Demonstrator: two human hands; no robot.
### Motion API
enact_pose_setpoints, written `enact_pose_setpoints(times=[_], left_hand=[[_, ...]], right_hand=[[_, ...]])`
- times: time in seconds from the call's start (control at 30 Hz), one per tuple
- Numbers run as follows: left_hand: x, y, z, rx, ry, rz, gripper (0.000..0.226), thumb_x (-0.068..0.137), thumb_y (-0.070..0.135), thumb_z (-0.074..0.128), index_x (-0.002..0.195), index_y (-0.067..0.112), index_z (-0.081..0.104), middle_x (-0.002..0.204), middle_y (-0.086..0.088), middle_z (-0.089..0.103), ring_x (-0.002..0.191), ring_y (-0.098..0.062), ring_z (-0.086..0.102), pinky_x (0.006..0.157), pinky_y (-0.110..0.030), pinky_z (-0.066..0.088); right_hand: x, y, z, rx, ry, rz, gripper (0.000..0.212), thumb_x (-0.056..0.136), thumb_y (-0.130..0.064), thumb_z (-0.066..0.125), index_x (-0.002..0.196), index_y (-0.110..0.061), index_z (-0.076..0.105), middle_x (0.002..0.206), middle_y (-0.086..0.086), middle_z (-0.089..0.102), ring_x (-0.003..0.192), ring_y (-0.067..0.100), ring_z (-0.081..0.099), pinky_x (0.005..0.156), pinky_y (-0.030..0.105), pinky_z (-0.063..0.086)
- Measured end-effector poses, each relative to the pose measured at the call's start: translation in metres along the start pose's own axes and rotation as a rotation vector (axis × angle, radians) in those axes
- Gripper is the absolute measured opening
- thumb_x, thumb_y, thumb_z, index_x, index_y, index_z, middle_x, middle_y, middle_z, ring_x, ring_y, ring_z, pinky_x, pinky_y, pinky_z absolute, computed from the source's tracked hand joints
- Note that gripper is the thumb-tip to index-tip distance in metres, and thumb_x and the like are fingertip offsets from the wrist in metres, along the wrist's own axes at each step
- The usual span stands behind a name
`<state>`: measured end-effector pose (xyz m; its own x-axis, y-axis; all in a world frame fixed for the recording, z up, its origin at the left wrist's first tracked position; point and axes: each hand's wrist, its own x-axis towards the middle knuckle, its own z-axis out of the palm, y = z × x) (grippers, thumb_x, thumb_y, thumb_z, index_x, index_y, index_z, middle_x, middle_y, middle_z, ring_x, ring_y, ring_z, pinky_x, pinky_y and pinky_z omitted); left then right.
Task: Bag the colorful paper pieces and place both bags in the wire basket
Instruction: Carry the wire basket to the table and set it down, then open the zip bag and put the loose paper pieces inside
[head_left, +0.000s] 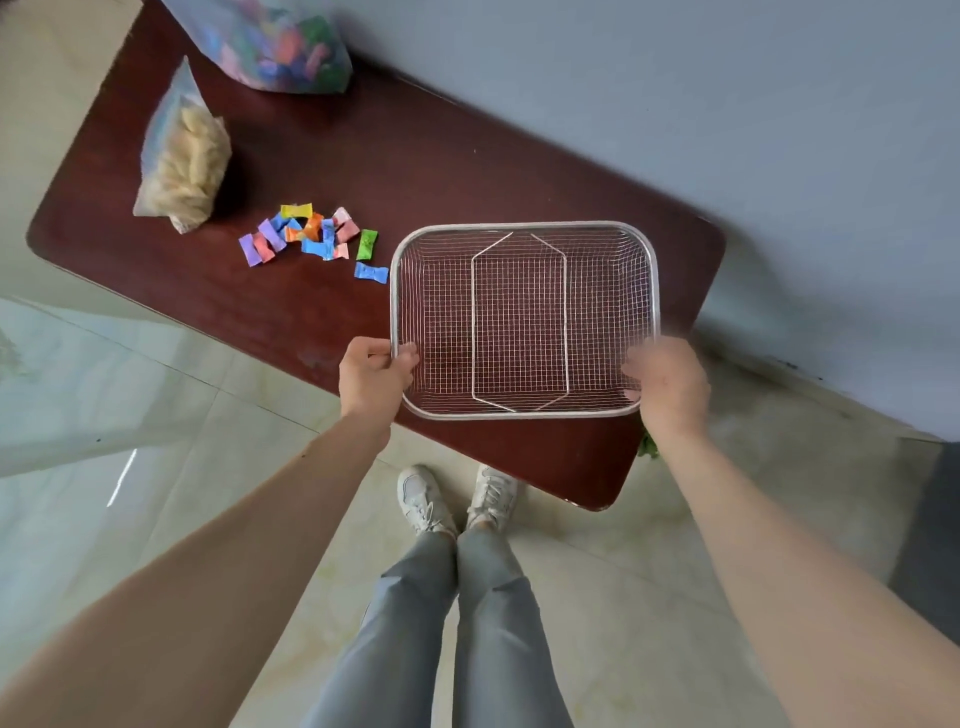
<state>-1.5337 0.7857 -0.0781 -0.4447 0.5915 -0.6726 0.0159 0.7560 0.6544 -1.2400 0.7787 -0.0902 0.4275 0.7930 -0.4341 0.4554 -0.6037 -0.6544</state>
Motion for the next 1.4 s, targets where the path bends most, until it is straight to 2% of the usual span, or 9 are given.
enact_pose_setpoints(times=[0.1,0.17,0.3,0.53,0.63,0.77,1.07,1.23,1.4], left_hand=[[0.002,0.000,0.000,0.014,-0.008,0.003,0.020,0.085,0.018,0.073,0.094,0.014,0.056,0.099,-0.013,0.074,0.088,-0.023,0.071,0.085,-0.040,0.060],[0.001,0.002,-0.002,0.044,-0.028,-0.005,0.024,0.088,0.019,0.070,0.105,0.009,0.057,0.099,-0.010,0.073,0.081,-0.018,0.067,0.077,-0.032,0.059],[-0.001,0.007,-0.006,0.106,-0.023,-0.004,0.031,0.091,0.024,0.065,0.117,0.008,0.057,0.101,-0.004,0.072,0.088,-0.015,0.068,0.068,-0.020,0.049],[-0.014,0.029,-0.018,0.119,0.010,0.007,0.030,0.093,0.028,0.060,0.118,0.012,0.058,0.107,0.001,0.064,0.099,-0.015,0.060,0.084,-0.029,0.046],[-0.016,0.035,-0.029,0.099,0.025,0.026,0.027,0.092,0.029,0.060,0.114,0.013,0.060,0.105,0.001,0.066,0.100,-0.018,0.063,0.087,-0.032,0.050],[-0.014,0.040,-0.053,0.076,0.036,0.038,0.027,0.093,0.029,0.059,0.114,0.013,0.061,0.106,0.001,0.066,0.099,-0.016,0.063,0.081,-0.028,0.047],[0.021,0.063,-0.140,0.087,-0.005,0.066,0.026,0.094,0.030,0.058,0.115,0.015,0.059,0.109,0.001,0.066,0.097,-0.013,0.061,0.080,-0.026,0.045],[0.047,0.085,-0.186,0.115,-0.037,0.124,0.023,0.091,0.031,0.060,0.110,0.018,0.061,0.108,-0.001,0.068,0.098,-0.015,0.063,0.081,-0.030,0.050],[0.073,0.126,-0.203,0.119,-0.066,0.190,0.017,0.090,0.033,0.061,0.104,0.023,0.061,0.108,0.003,0.069,0.101,-0.014,0.064,0.092,-0.041,0.055]], right_hand=[[-0.001,0.000,0.001,-0.049,0.003,0.005,0.005,0.097,-0.027,0.054,0.102,-0.025,0.054,0.095,-0.001,0.069,0.093,0.020,0.071,0.077,0.049,0.060],[-0.005,-0.004,0.000,-0.119,0.009,0.010,0.016,0.096,-0.031,0.053,0.109,-0.022,0.055,0.092,0.000,0.066,0.092,0.027,0.067,0.084,0.045,0.054],[-0.012,-0.014,-0.002,-0.128,0.029,0.055,0.040,0.093,-0.025,0.059,0.129,-0.013,0.048,0.119,0.006,0.065,0.110,0.029,0.061,0.096,0.039,0.044],[-0.018,-0.054,-0.003,-0.230,0.133,-0.055,0.054,0.089,-0.027,0.067,0.135,-0.009,0.047,0.139,0.014,0.052,0.136,0.031,0.038,0.113,0.047,0.034],[-0.024,-0.076,0.006,-0.280,0.126,-0.157,0.054,0.089,-0.027,0.066,0.136,-0.008,0.047,0.142,0.015,0.050,0.140,0.033,0.034,0.115,0.047,0.029],[-0.039,-0.111,0.029,-0.271,0.092,-0.258,0.055,0.090,-0.025,0.066,0.138,-0.006,0.045,0.142,0.016,0.050,0.139,0.033,0.035,0.116,0.046,0.027],[-0.083,-0.178,0.114,-0.233,0.057,-0.320,0.056,0.090,-0.027,0.065,0.138,-0.007,0.044,0.140,0.014,0.052,0.137,0.032,0.036,0.112,0.044,0.031],[-0.102,-0.211,0.159,-0.155,0.078,-0.329,0.055,0.088,-0.021,0.068,0.135,-0.001,0.048,0.135,0.017,0.055,0.131,0.034,0.041,0.110,0.040,0.030],[-0.109,-0.240,0.187,-0.118,0.050,-0.360,0.054,0.088,-0.023,0.068,0.136,-0.006,0.047,0.137,0.012,0.053,0.130,0.029,0.041,0.107,0.032,0.031]])
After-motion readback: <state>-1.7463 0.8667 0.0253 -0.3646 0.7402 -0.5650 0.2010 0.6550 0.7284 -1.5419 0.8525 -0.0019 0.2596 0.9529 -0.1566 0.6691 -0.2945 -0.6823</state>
